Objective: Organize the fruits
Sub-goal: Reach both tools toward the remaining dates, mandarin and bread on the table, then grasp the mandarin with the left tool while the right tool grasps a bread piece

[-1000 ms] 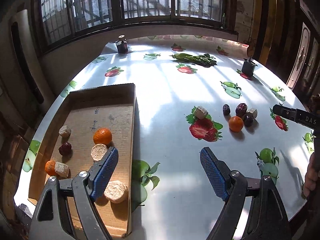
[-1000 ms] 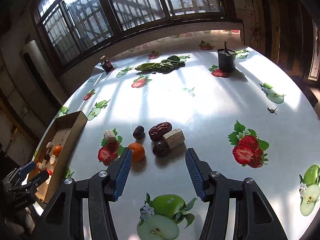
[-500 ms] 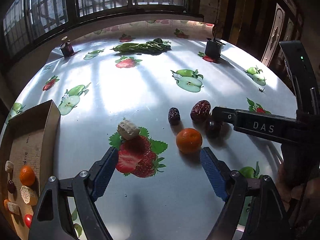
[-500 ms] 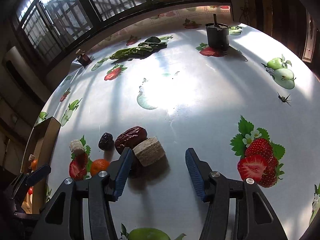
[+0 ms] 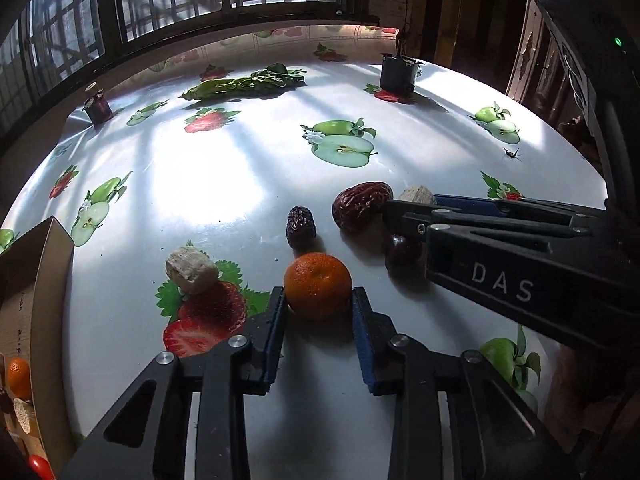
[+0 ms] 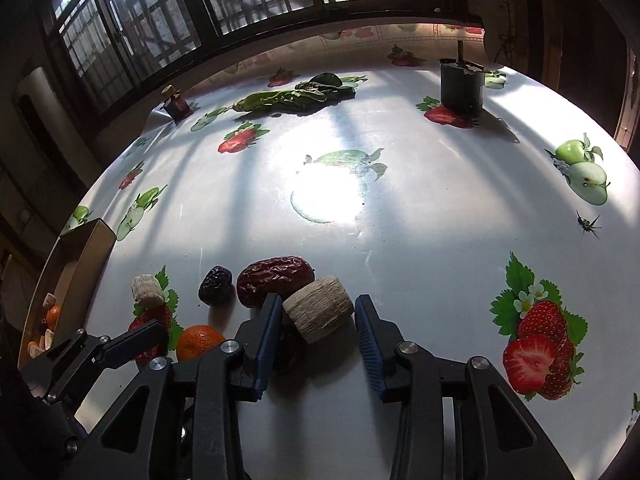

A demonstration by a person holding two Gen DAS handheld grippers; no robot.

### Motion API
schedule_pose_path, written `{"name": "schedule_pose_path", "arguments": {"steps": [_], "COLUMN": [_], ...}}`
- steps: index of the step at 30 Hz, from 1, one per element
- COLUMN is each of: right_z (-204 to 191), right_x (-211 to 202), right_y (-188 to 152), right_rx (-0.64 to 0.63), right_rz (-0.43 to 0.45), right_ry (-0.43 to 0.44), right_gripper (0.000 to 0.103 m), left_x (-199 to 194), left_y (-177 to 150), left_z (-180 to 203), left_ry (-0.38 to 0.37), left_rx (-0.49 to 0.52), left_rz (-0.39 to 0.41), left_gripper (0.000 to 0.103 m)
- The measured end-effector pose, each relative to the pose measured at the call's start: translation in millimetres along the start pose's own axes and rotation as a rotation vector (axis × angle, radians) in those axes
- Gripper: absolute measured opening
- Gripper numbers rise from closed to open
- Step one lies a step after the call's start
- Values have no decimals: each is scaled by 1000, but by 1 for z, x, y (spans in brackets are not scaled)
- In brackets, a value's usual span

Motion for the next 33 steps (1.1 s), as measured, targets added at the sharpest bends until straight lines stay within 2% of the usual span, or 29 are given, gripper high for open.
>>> {"name": "schedule_pose_path", "arguments": {"steps": [8, 19, 26, 29, 33], "right_z": [8, 32, 17, -5, -56], "right_x": [-8, -25, -45, -61, -76], "right_y": [-5, -11, -12, -8, 6], "right_rx": [36, 164, 113, 85, -6], "right_rz": [24, 85, 103, 125, 150], "right_ry": [-11, -20, -44, -8, 66], "right_gripper": [39, 39, 39, 39, 39], "left_x": [-5, -25, -84, -110, -141], "left_y": [0, 1, -15, -21, -34], "left_z": [-5, -17, -50, -79, -129], "left_ry": [-42, -82, -130, -99, 10], "left_rx": [-44, -113, -213, -269, -353], "left_rz": [16, 63, 104, 137, 190], "left_gripper": [29, 29, 29, 29, 29]}}
Point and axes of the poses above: each gripper's, at about its wrist camera, not at the fingertips, and x roughly the way its jaws point, z to its right, y to its top, the point moved 2 cm from there along x, roughly the way its jaws point, and after that the axes turned 12 degrees about -x, right-handed, at the moved point
